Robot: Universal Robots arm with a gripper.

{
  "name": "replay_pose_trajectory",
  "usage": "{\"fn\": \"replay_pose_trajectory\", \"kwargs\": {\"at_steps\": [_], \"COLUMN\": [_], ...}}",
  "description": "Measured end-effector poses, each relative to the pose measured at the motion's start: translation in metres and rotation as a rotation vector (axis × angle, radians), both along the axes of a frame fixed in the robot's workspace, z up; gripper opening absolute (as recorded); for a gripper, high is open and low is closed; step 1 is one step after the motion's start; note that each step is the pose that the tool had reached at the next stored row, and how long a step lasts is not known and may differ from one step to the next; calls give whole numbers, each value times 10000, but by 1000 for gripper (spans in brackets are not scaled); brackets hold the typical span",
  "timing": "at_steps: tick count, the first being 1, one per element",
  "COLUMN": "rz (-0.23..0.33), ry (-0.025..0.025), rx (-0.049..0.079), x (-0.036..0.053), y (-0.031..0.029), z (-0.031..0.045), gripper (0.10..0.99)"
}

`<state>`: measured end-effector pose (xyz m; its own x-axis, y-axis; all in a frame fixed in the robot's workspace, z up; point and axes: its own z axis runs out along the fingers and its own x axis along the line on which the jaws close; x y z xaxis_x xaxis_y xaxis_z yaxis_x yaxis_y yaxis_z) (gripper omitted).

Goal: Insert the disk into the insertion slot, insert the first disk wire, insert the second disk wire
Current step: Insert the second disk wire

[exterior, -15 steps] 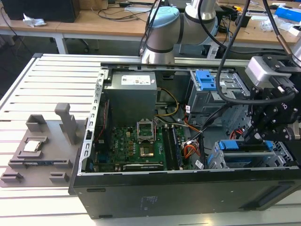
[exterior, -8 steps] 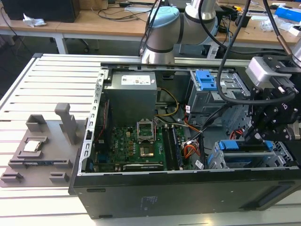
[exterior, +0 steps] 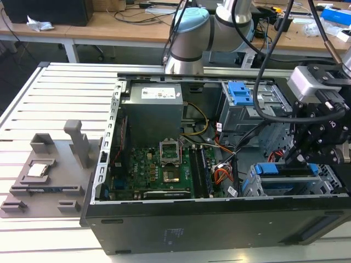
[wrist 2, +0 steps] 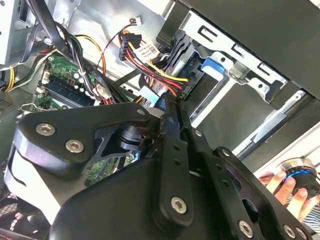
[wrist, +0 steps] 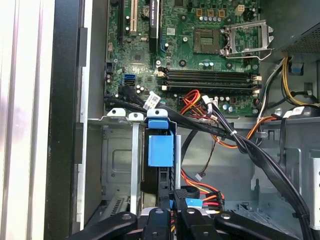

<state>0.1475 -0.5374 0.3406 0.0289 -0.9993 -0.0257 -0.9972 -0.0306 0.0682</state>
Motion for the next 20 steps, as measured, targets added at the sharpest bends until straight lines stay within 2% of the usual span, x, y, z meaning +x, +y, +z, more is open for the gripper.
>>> {"fn": "replay_pose_trajectory", "kwargs": {"at_steps": [4,10,11,12,13,15,18,20], "rz": [0,0,0,0,0,1,0,0], "ry": [0,-1,-1,0,-1,-1,-1,0], "rx": [7,9,14,14,12,25,13,17], "x": [0,0,0,0,0,0,0,0], "y": [-20,-23,-23,-23,-24,-23,-24,-24], "z": [-29,-32,-34,-34,-31,-5,108,115], "gripper": [153,153,165,227,227,227,227,227]}}
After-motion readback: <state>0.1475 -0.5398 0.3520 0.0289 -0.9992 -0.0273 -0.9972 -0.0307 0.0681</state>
